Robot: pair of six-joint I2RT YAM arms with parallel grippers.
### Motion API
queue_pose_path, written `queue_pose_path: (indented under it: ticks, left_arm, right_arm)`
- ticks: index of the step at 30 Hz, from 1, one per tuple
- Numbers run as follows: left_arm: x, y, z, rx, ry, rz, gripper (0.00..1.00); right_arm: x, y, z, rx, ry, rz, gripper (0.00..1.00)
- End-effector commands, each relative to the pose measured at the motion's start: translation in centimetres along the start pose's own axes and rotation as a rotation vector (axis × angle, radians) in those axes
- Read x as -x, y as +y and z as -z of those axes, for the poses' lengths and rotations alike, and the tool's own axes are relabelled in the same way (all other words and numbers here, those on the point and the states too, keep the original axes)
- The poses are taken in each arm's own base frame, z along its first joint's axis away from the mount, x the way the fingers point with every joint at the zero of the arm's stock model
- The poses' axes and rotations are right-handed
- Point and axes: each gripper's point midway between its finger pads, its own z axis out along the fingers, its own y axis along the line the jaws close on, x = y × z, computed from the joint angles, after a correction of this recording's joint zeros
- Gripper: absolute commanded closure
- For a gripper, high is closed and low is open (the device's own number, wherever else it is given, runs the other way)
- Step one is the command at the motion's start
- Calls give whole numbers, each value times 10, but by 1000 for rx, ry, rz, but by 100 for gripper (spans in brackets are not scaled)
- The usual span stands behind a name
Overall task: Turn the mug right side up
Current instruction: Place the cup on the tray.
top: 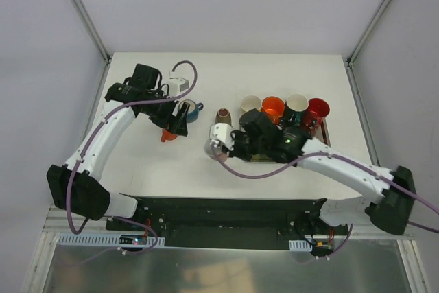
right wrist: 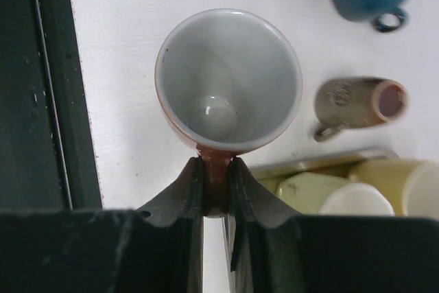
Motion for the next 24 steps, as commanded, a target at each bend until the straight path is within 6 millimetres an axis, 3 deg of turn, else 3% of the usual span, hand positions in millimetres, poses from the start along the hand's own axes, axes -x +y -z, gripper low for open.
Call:
queue_pose_path:
  ticks: [1, 4, 8, 11, 14, 17, 24]
  left_arm:
    - [15, -15, 25, -18, -112, -6, 17]
    - [11, -10, 26, 4, -111, -8, 17]
    - [10, -8, 24, -5, -106, 24, 18]
    - [13, -6, 22, -14, -102, 42, 18]
    - [18, -3, 22, -11, -104, 47, 19]
    - [20, -2, 22, -9, -104, 51, 19]
    - [15, -1, 22, -4, -101, 57, 19]
  right_arm:
    - [21, -21, 85, -184, -163, -175, 100]
    - [-2, -43, 128, -343, -181, -403, 100]
    - [-57, -86, 192, -734, -177, -664, 100]
    - [-100, -86, 213, -894, -135, -873, 100]
    - [-133, -81, 213, -943, -99, -1022, 100]
    - [-154, -79, 200, -947, -60, -1085, 100]
    - [-187, -83, 172, -956, 0, -1122, 100]
